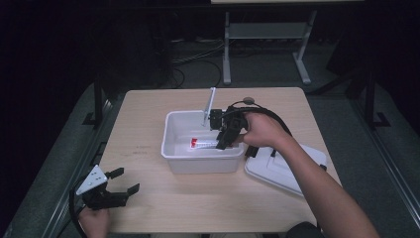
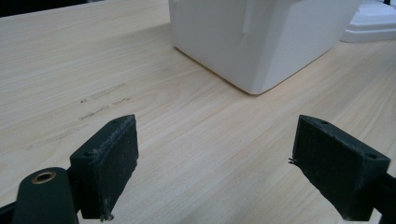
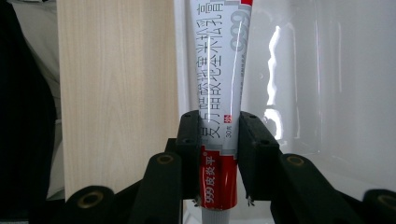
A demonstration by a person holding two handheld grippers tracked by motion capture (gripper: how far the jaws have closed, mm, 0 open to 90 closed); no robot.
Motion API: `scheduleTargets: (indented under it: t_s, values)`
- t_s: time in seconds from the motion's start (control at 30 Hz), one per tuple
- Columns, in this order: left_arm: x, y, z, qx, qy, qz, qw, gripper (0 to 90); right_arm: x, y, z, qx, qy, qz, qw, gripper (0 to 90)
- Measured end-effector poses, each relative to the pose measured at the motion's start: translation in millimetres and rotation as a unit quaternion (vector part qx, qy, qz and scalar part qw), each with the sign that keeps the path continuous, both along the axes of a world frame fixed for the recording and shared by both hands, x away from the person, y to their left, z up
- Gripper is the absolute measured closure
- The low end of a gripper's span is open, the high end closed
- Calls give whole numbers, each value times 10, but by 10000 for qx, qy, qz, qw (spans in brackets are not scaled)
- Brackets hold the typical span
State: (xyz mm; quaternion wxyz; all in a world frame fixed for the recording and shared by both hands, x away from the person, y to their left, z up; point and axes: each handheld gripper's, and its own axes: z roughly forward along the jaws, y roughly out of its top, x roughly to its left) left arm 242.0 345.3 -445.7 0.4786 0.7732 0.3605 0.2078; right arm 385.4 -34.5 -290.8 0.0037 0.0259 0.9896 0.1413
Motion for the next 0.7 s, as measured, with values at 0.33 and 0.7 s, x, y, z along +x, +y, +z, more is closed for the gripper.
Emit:
scheduleTargets:
  t_s: [0.33, 0.7]
  values:
    - [-4, 14, 1, 0, 8, 21, 10000, 135, 95, 43, -120, -70, 72, -16, 9999, 712]
    - [-3, 10, 2, 12, 10, 7, 10000, 136, 158, 55, -250, -137, 128, -53, 9998, 711]
